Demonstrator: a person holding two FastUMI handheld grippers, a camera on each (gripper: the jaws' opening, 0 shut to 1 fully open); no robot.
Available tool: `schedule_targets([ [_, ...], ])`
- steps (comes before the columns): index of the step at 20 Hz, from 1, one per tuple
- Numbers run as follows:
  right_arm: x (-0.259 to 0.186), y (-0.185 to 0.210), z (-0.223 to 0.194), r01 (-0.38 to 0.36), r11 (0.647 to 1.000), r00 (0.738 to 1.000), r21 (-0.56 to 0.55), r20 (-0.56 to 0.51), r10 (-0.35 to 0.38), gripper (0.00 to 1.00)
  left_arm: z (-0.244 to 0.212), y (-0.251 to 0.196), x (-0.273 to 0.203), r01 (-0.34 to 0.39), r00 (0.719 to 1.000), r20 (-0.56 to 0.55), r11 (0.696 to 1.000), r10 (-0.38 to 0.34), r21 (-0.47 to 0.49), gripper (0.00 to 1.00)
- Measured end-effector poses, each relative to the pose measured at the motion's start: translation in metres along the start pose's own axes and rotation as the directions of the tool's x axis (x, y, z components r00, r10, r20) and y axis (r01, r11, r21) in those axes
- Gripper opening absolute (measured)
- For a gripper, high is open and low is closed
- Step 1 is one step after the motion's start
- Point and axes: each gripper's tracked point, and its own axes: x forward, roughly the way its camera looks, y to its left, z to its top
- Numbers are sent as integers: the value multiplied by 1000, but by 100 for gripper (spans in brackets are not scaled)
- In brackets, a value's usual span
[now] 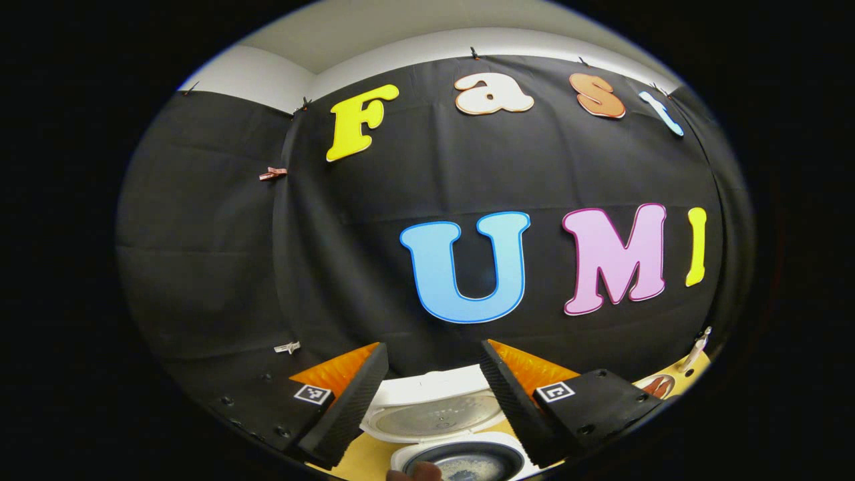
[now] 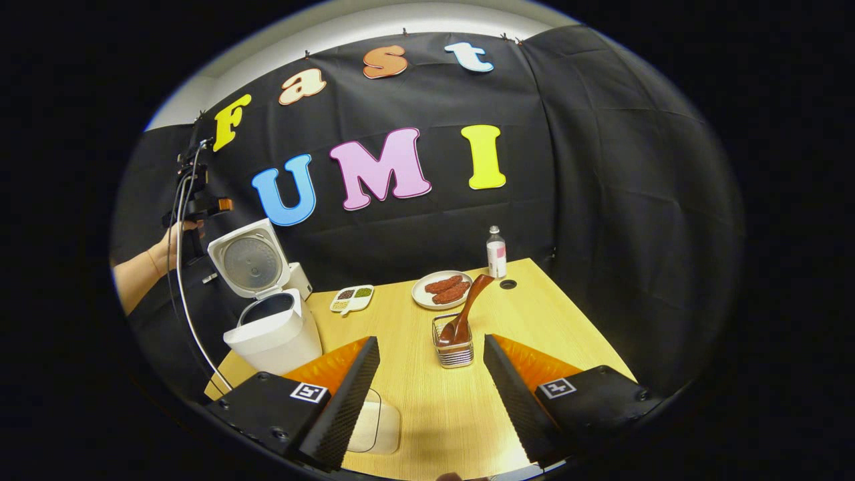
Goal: Close the left gripper, press the button to open the rice cooker; take a wooden spoon from the chopstick holder with the right hand, scoop a spoonful of rice and pour it into the rice cooker, then put the wooden spoon back into the chopstick holder.
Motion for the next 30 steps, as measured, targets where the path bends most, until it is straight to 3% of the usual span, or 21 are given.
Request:
schedule_targets([
  [6, -13, -6, -2, 54, 999, 999, -7, 4, -53, 98, -47, 0, 52, -4, 993, -119, 998, -5, -70, 96],
  [11, -13, -4, -9, 67, 998, 998, -14, -20, -67, 99, -71, 3, 57, -16, 986, -166, 996, 0, -92, 100],
  [22, -20, -12, -1, 32, 999, 999, 8, 2, -32, 99, -106, -26, -48, -2, 973, -229, 999, -6, -33, 100],
  [30, -28, -16, 6, -11, 999, 1000, -42, -12, 10, 98, -171, -52, -113, 1, 934, -357, 999, -16, -41, 100],
])
